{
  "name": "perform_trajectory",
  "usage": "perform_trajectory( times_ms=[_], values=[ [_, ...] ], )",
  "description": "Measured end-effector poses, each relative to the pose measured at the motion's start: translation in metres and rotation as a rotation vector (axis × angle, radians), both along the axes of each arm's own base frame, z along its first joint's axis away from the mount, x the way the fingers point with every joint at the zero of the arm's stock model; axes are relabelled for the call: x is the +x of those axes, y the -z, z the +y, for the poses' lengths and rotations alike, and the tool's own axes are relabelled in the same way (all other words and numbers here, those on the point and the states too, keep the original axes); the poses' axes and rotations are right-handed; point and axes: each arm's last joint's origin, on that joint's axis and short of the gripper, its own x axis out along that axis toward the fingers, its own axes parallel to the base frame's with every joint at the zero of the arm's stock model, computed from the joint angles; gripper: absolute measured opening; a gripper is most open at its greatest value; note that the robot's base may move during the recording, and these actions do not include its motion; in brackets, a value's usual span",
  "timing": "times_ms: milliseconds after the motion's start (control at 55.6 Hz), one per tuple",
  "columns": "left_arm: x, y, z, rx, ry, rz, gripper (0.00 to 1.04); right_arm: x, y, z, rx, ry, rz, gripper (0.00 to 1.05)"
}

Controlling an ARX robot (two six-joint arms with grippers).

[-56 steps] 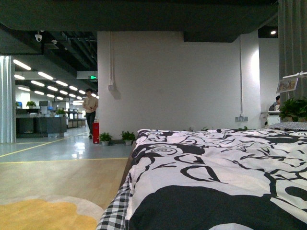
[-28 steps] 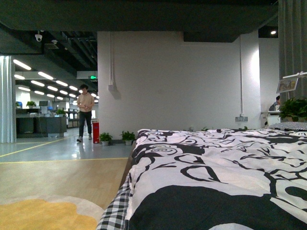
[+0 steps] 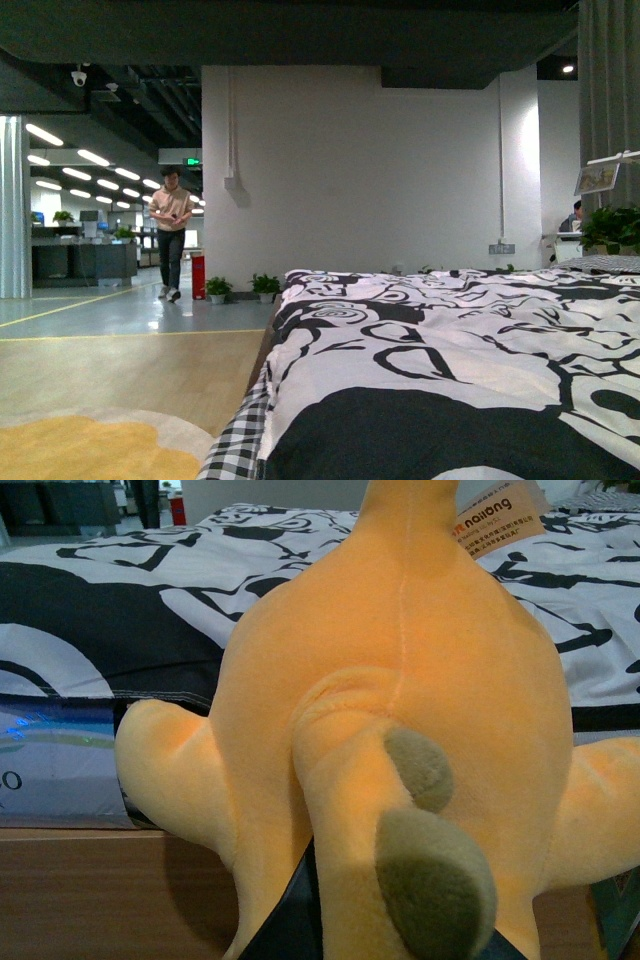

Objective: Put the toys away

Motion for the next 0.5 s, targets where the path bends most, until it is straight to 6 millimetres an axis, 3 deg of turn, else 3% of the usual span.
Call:
perform_trajectory(
  times_ms=[504],
  values=[
    [0.0000,0.0000,-0.0001,0.000,0.004,0.000,0.98,0.0002,0.0012,0.0000,-0.002,0.003,0.012,0.07]
  ],
)
